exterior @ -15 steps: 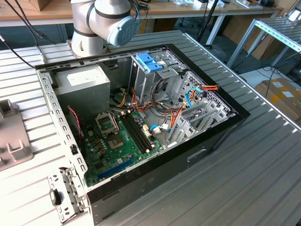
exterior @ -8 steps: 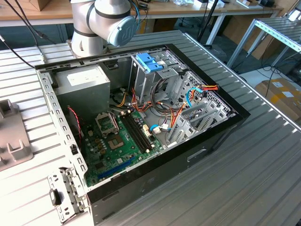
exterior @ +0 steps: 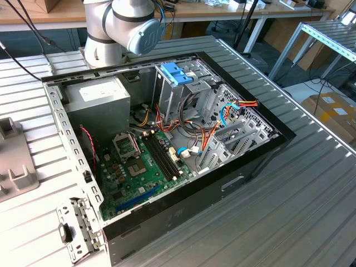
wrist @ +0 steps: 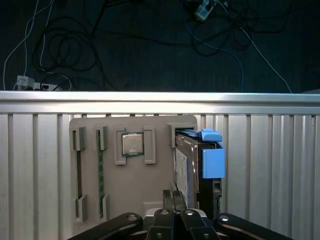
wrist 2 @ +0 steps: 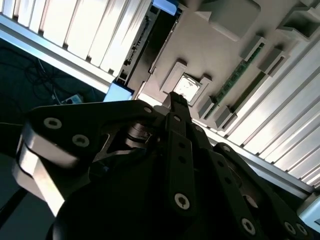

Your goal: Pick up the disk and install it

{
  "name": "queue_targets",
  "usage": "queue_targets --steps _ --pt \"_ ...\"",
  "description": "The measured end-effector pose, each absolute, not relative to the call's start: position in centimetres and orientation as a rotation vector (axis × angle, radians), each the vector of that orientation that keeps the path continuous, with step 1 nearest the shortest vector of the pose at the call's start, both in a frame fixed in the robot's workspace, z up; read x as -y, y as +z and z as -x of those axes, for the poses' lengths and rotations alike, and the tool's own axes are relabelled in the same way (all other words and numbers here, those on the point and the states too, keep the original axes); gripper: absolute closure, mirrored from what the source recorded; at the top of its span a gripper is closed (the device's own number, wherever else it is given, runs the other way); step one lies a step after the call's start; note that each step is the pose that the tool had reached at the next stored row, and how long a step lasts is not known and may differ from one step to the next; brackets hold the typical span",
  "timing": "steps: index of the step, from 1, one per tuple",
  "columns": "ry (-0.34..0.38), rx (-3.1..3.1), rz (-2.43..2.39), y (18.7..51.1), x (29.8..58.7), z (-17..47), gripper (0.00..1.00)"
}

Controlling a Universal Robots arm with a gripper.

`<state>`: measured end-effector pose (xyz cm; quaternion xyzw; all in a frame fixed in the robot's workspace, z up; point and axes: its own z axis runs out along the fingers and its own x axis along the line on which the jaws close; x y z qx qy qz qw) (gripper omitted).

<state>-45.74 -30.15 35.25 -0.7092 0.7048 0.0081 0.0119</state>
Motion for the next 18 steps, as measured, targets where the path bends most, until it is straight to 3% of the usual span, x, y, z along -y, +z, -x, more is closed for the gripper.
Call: queue_targets --steps 9,16,18 --pt "0.026 -2.183 2.226 35.24 30.13 45.74 0.89" --pt "0.025 -2.182 2.227 35.24 30.12 45.74 0.46" --pt "0.025 -2.182 2.227 35.24 30.11 45.74 0.46"
